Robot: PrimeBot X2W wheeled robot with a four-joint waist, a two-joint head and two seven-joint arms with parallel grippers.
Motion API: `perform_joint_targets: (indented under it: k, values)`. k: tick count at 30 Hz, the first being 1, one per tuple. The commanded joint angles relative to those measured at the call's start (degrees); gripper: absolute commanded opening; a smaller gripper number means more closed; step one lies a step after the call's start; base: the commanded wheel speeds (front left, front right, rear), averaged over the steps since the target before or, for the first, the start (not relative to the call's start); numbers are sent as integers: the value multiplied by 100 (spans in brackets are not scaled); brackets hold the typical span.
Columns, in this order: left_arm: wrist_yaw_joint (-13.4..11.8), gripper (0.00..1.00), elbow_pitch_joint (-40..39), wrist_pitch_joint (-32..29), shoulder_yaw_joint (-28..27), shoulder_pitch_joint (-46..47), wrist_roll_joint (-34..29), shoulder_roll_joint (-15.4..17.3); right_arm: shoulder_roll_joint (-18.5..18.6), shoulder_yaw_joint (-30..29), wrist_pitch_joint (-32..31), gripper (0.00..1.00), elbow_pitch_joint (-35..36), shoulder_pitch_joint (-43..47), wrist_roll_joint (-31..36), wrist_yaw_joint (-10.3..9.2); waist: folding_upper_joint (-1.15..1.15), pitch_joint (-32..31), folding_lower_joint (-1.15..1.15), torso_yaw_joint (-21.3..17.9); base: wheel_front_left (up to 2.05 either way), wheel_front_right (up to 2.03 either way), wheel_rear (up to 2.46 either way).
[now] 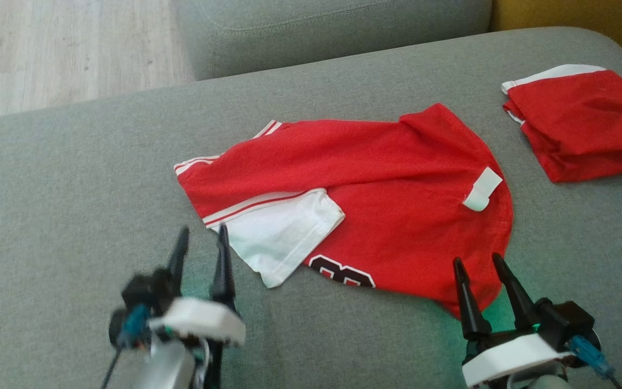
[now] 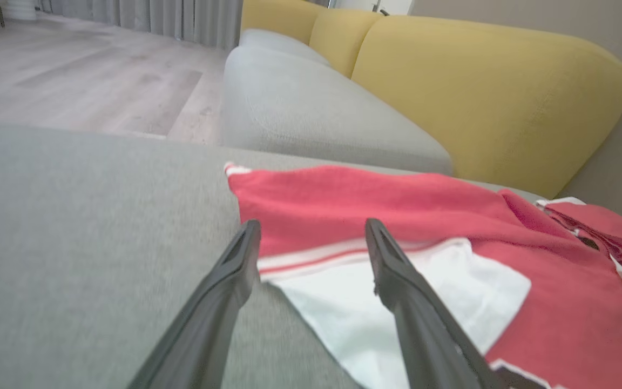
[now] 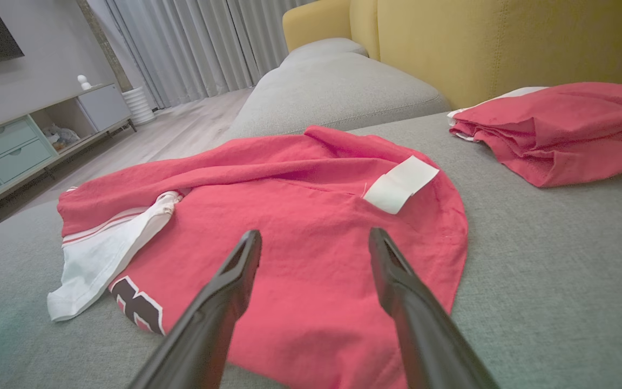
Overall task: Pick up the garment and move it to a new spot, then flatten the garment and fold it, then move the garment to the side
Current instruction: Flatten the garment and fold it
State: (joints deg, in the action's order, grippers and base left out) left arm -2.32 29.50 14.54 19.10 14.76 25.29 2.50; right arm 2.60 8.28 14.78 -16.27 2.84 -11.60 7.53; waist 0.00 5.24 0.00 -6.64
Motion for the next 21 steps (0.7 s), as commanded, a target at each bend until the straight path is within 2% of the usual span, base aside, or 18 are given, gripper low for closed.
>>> perform_joint_targets:
  k: [1, 5, 10, 14, 18, 19, 20, 21]
  values:
    - [34, 100, -241, 45, -109, 31, 94, 42, 28, 108, 22, 100, 149, -144, 31, -4, 0, -5, 0, -3, 0, 0, 0]
    - [148, 100, -114, 45, 486, -388, 191, 40, 28, 104, 22, 100, 171, -102, 13, -4, 0, 4, 0, -12, 0, 0, 0]
    - [226, 100, 365, -3, 1184, -268, 155, 39, 28, 118, 22, 100, 185, -128, -8, -4, 0, 71, 0, -33, 0, 0, 0]
    - [136, 100, 732, -107, 1445, 13, 388, 39, 28, 174, 22, 100, 170, -193, -21, -4, 0, 118, 0, -109, 0, 0, 0]
    - [121, 100, 1070, -128, 1674, 268, 877, 38, 28, 214, 22, 100, 154, -217, -35, -4, 0, 128, 0, -230, 0, 0, 0]
    - [114, 80, 1128, -139, 1735, 302, 954, 38, 28, 215, 22, 100, 153, -213, -40, -4, 0, 122, 0, -248, 0, 0, 0]
    - [113, 34, 1172, -155, 1785, 320, 1051, 38, 28, 218, 22, 100, 151, -206, -43, -4, 0, 112, 0, -265, 0, 0, 0]
    - [117, 0, 1208, -184, 1841, 326, 1146, 38, 28, 219, 22, 100, 150, -196, -42, -4, 0, 101, 0, -277, 0, 0, 0]
